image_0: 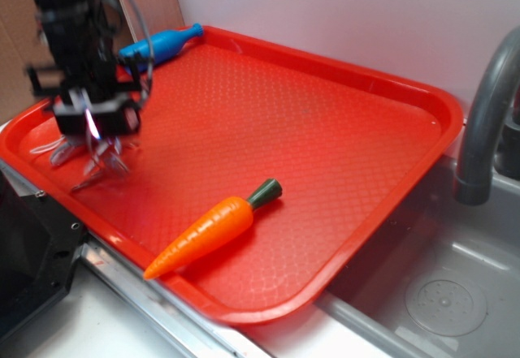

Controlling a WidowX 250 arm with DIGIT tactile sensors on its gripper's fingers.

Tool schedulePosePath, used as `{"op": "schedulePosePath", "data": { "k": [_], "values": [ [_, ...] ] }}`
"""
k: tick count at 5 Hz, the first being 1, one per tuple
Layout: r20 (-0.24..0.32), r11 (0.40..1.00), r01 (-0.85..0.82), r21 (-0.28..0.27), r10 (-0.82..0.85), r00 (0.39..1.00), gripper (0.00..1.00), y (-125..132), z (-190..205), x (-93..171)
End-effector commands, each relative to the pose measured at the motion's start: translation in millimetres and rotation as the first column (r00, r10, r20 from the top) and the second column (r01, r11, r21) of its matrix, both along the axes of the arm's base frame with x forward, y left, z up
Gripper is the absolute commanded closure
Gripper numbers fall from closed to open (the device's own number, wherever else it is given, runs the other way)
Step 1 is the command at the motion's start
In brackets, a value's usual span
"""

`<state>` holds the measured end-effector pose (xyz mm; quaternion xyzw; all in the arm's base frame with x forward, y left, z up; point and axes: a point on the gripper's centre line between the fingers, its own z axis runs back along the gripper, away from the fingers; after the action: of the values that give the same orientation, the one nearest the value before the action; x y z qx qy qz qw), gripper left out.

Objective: Grab the silver keys.

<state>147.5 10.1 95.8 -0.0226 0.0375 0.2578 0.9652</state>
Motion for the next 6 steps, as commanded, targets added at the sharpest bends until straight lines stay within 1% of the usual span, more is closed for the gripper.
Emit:
{"op": "schedulePosePath", "data": {
  "k": [1, 2, 3, 4, 5, 6],
  "values": [
    [0.088, 0.875, 0.461, 0.148, -0.476, 0.875, 1.0, -2, 108, 29],
    [0.101, 0.731, 0.652, 0.201, -0.677, 0.729, 1.0, -3, 159, 37],
    [0.177, 0.754, 0.624, 0.203, -0.655, 0.734, 1.0, 4, 173, 35],
    [0.183, 0.753, 0.627, 0.202, -0.658, 0.731, 1.0, 7, 172, 35],
    [0.195, 0.752, 0.632, 0.188, -0.659, 0.726, 1.0, 10, 167, 35],
    [0.205, 0.765, 0.617, 0.185, -0.644, 0.737, 1.0, 12, 166, 30]
  ]
}}
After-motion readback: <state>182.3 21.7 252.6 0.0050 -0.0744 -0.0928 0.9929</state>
